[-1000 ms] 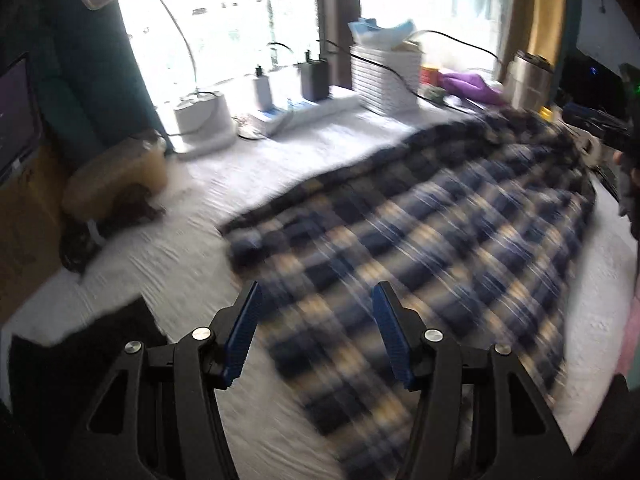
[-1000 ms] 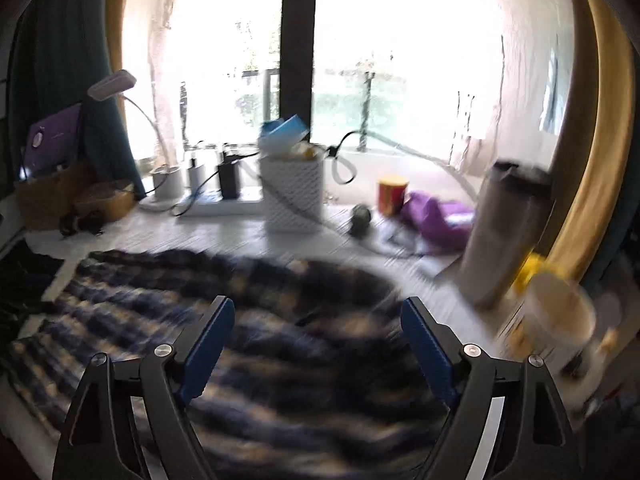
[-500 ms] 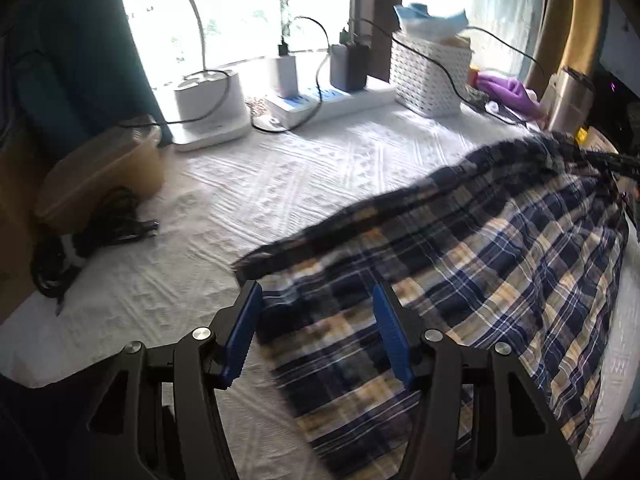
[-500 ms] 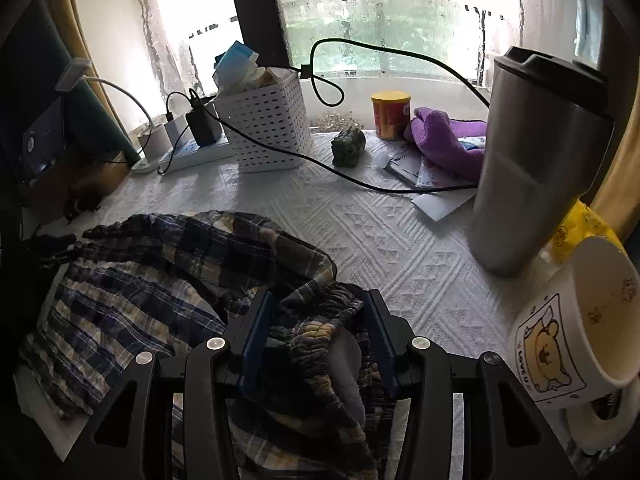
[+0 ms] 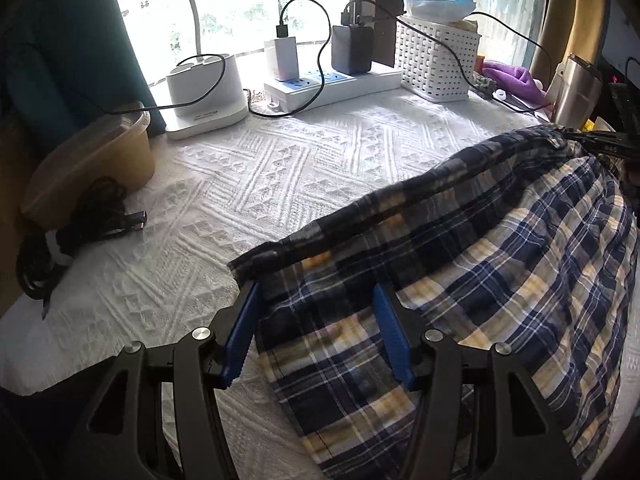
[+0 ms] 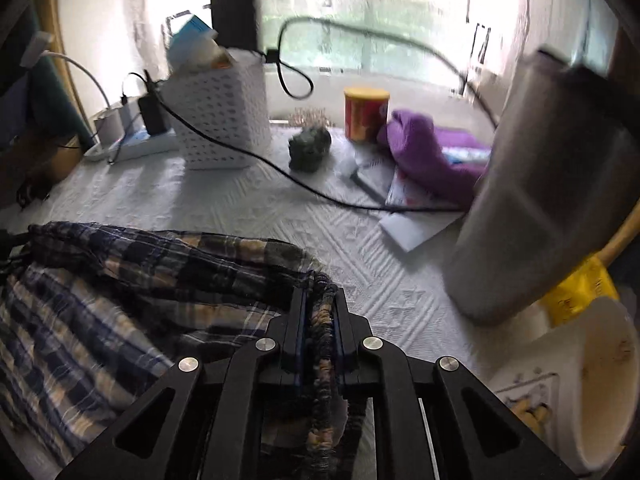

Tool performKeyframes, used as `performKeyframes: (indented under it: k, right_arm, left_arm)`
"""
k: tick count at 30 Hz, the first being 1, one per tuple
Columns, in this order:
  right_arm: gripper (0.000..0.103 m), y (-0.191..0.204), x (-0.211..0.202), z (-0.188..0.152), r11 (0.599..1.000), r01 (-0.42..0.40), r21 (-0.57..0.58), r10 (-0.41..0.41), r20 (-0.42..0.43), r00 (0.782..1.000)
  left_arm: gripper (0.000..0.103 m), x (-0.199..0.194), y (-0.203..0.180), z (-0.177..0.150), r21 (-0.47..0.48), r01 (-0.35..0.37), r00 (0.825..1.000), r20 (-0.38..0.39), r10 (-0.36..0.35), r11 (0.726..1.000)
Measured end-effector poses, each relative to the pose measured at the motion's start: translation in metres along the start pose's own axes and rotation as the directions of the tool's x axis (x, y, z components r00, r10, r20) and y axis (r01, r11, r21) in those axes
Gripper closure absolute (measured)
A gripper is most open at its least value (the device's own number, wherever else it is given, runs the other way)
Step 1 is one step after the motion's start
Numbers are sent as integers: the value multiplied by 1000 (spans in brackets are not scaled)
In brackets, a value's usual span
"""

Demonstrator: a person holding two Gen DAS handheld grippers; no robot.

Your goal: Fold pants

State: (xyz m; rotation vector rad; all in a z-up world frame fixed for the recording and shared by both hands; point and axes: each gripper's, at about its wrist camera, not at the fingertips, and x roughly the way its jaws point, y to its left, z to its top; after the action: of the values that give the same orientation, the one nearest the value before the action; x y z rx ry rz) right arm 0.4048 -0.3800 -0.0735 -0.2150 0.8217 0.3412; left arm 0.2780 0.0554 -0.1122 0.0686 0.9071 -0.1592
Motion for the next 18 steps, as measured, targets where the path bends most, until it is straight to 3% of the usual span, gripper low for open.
performKeyframes:
  k: [3, 7, 9, 11, 14, 16, 18]
  right_arm:
    - [91, 3, 7, 6, 1000, 19, -13, -19, -10, 1000]
    - [72, 0, 7, 17, 998, 54, -18, -54, -21, 998]
    - [60, 0, 1, 21, 996, 86, -32, -86, -9, 996]
    - [39, 7, -14, 23, 991, 124, -51, -122, 35, 992]
    - [38, 28, -40, 22, 984, 147, -98, -136, 107, 985]
    - [38, 50, -53, 18, 980, 121, -157, -99, 142, 985]
    - [56, 76, -48, 13, 958, 98, -269, -71, 110, 991]
  left_arm:
    - [46, 3, 1, 6, 12, -8, 1000, -18, 8, 1000]
    - [46, 6, 4, 17, 29, -30, 999, -22, 31, 999]
    - [46, 9, 6, 23, 26, -30, 999, -21, 31, 999]
    - [46, 12, 9, 28, 14, -27, 999, -20, 27, 1000]
    - [46, 17, 11, 31, 3, -28, 999, -20, 28, 1000]
    - [46, 22, 12, 31, -4, -27, 999, -25, 27, 1000]
    - [46, 25, 13, 30, -12, -21, 1000, -19, 21, 1000]
